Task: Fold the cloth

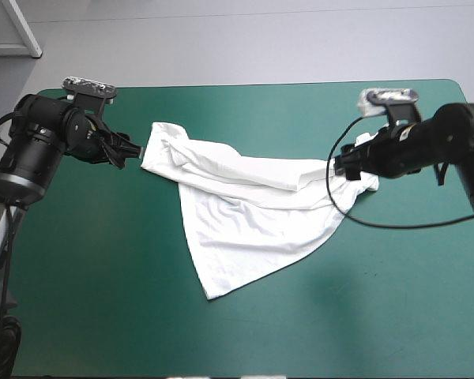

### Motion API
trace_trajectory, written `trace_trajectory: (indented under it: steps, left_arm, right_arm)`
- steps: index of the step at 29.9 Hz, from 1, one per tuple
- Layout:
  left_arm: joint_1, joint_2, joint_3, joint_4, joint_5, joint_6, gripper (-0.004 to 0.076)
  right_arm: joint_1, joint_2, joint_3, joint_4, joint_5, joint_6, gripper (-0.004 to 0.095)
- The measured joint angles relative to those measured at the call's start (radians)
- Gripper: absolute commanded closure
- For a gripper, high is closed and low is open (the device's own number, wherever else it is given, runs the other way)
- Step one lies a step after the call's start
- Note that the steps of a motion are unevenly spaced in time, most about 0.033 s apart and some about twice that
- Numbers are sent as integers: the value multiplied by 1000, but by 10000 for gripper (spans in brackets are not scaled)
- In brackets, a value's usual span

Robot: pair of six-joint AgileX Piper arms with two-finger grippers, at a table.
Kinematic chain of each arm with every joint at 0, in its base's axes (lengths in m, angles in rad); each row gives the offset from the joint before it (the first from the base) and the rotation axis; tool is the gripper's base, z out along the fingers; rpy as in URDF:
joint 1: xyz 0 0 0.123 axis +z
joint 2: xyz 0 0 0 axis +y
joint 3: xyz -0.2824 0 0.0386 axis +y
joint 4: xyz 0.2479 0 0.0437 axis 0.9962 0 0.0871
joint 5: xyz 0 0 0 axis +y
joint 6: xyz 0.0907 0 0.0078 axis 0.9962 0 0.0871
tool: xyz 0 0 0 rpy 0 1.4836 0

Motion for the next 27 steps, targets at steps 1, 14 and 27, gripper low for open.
trace_trajectory:
  steps: [1, 14, 27]
  left_arm:
    - [5, 18, 0, -13, -13, 11, 234]
    - [161, 355, 0, -205, -199, 107, 234]
    - [158, 561, -71, -361, -373, 158, 255]
  right_arm:
    - [38, -26, 47, -4, -14, 8, 146]
    - [582, -92, 311, -202, -154, 246, 195]
    - [896, 34, 312, -254, -246, 339, 235]
